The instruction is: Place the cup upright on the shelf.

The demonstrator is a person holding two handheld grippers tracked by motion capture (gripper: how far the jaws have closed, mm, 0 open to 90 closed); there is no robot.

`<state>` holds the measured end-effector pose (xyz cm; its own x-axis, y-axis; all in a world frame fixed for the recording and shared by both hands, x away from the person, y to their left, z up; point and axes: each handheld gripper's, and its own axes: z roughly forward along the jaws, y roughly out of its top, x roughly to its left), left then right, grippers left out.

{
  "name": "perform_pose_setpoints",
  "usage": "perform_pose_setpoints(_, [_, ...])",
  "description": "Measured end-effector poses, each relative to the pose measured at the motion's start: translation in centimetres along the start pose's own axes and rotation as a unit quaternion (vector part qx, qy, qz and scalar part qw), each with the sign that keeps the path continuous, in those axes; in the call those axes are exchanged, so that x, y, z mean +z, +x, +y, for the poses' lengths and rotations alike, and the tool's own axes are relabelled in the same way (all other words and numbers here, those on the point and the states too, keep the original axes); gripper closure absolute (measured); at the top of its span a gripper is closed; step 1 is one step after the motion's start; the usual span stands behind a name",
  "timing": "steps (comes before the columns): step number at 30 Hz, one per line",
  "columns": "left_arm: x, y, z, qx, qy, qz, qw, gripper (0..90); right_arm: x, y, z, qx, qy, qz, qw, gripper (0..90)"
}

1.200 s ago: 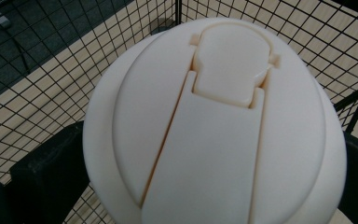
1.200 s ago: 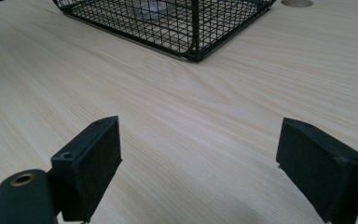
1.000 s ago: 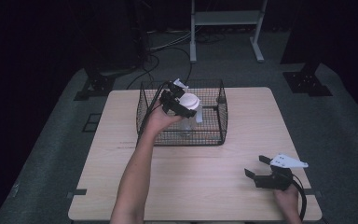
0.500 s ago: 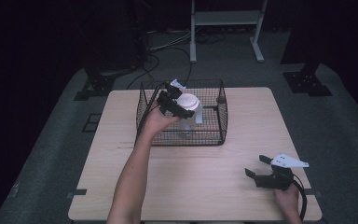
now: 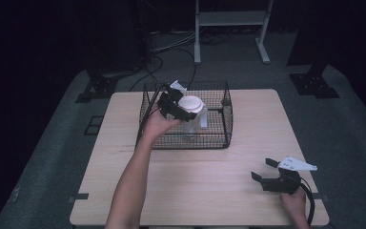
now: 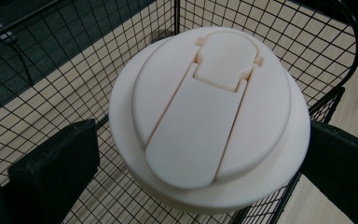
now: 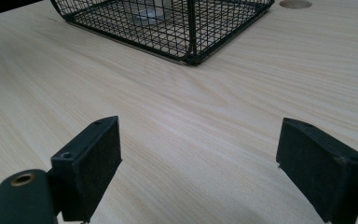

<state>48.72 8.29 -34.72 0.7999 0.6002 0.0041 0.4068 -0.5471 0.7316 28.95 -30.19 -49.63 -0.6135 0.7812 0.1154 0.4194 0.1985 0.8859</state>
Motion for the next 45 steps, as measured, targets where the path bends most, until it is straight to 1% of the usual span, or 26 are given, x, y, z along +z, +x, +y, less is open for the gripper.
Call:
perform_pose_setpoints(2, [-0.1, 0.1, -0.1, 0.002, 0.000, 0.003, 1.0000, 0.0, 0.0, 0.0, 0.0, -0.001, 0.000, 0.001, 1.0000, 12.9])
perform_pose_setpoints(4, [-0.2, 0.1, -0.3, -0.002, -0.004, 0.001, 1.0000, 0.0, 0.0, 0.0, 0.0, -0.002, 0.001, 0.001, 1.0000, 12.9])
perform_pose_setpoints(8, [-0.5, 0.1, -0.6, 0.004, -0.004, 0.003, 1.0000, 0.0, 0.0, 0.1, 0.0, -0.002, 0.002, 0.001, 1.0000, 12.9])
perform_pose_setpoints(9, [-0.8, 0.1, -0.8, 0.002, -0.008, 0.004, 1.0000, 0.0, 0.0, 0.1, 0.0, -0.003, 0.002, 0.000, 1.0000, 12.9])
perform_pose_setpoints(14, [-1.5, 0.3, -1.2, 0.000, -0.010, 0.006, 0.9999, 0.0, 0.0, 0.1, 0.0, -0.004, 0.004, -0.001, 1.0000, 12.9])
perform_pose_setpoints(16, [-1.8, 0.4, -1.3, -0.005, -0.017, 0.004, 0.9998, 0.0, 0.1, 0.1, 0.0, -0.004, 0.005, -0.001, 1.0000, 12.9])
perform_pose_setpoints(18, [-2.1, 0.3, -1.5, -0.005, -0.024, 0.001, 0.9997, 0.0, 0.1, 0.1, 0.0, -0.003, 0.005, -0.001, 1.0000, 12.9])
perform_pose_setpoints(21, [-2.5, 0.2, -1.9, -0.003, -0.029, 0.001, 0.9996, 0.0, 0.1, 0.1, 0.0, -0.004, 0.005, -0.001, 1.0000, 12.9])
perform_pose_setpoints(24, [-3.0, -0.1, -2.3, 0.003, -0.033, 0.005, 0.9994, 0.0, 0.1, 0.2, 0.0, -0.004, 0.005, -0.002, 1.0000, 12.9])
perform_pose_setpoints(26, [-3.6, -0.1, -2.8, 0.005, -0.034, 0.008, 0.9994, 0.0, 0.1, 0.2, 0.0, -0.003, 0.008, -0.003, 1.0000, 12.9])
perform_pose_setpoints(28, [-3.8, -0.1, -3.0, 0.006, -0.035, 0.009, 0.9993, 0.0, 0.1, 0.2, 0.0, -0.003, 0.008, -0.004, 1.0000, 12.9])
perform_pose_setpoints(30, [-4.3, 0.0, -3.3, 0.003, -0.038, 0.010, 0.9992, 0.0, 0.1, 0.2, 0.0, -0.005, 0.007, -0.004, 0.9999, 12.9])
perform_pose_setpoints(34, [-5.0, -0.1, -3.9, 0.007, -0.040, 0.010, 0.9991, 0.0, 0.1, 0.2, 0.0, -0.006, 0.008, -0.005, 0.9999, 12.9])
perform_pose_setpoints(36, [-5.2, -0.2, -4.2, 0.007, -0.040, 0.008, 0.9991, 0.0, 0.1, 0.2, 0.0, -0.006, 0.008, -0.005, 0.9999, 12.9])
perform_pose_setpoints(37, [-5.4, -0.2, -4.5, 0.006, -0.039, 0.004, 0.9992, 0.0, 0.1, 0.2, 0.0, -0.006, 0.008, -0.006, 0.9999, 12.8])
perform_pose_setpoints(41, [-5.7, -0.5, -4.9, 0.008, -0.043, 0.001, 0.9990, 0.0, 0.1, 0.2, 0.0, -0.007, 0.009, -0.006, 0.9999, 12.9])
perform_pose_setpoints(44, [-6.2, -1.0, -5.2, 0.016, -0.048, -0.003, 0.9987, 0.0, 0.1, 0.2, 0.0, -0.006, 0.009, -0.007, 0.9999, 12.9])
perform_pose_setpoints(45, [-6.2, -1.0, -5.2, 0.016, -0.048, -0.003, 0.9987, 0.0, 0.1, 0.2, 0.0, -0.006, 0.009, -0.007, 0.9999, 12.9])
